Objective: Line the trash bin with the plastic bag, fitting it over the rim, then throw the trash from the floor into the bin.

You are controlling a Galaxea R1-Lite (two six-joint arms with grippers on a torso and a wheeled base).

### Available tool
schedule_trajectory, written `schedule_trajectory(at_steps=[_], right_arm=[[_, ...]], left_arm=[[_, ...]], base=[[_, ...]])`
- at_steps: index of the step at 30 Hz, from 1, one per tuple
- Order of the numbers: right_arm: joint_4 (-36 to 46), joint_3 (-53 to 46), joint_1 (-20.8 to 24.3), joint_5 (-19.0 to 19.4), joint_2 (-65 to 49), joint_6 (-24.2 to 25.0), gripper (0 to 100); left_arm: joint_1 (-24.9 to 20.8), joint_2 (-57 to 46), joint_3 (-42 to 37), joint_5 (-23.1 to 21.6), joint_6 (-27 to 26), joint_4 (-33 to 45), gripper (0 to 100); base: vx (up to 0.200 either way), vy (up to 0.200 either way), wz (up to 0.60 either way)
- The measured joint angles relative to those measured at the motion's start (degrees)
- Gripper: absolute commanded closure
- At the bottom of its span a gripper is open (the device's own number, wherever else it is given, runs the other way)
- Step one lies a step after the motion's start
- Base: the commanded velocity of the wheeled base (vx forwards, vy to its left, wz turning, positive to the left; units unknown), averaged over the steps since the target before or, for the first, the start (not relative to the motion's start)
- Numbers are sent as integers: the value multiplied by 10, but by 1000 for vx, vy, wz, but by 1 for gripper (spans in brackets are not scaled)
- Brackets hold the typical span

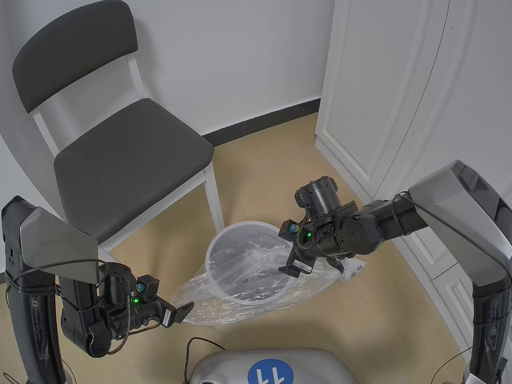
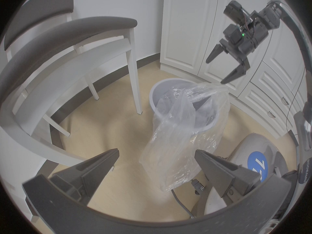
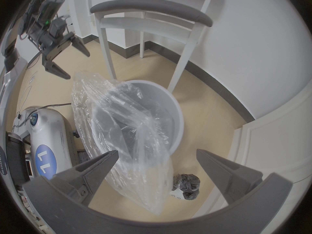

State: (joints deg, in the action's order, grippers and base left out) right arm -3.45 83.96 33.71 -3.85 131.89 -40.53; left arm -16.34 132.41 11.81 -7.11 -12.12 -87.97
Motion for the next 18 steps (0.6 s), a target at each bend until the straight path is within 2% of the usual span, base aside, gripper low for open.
schedule_trajectory(at_steps=[9, 18], right_arm=[[2, 45, 8, -2, 61, 0, 0], [4, 106, -1, -2, 123, 12, 0]], left_arm=[[4, -18, -7, 1, -5, 0, 0], [13, -21, -16, 1, -34, 0, 0]], base=[[0, 0, 0], [0, 0, 0]])
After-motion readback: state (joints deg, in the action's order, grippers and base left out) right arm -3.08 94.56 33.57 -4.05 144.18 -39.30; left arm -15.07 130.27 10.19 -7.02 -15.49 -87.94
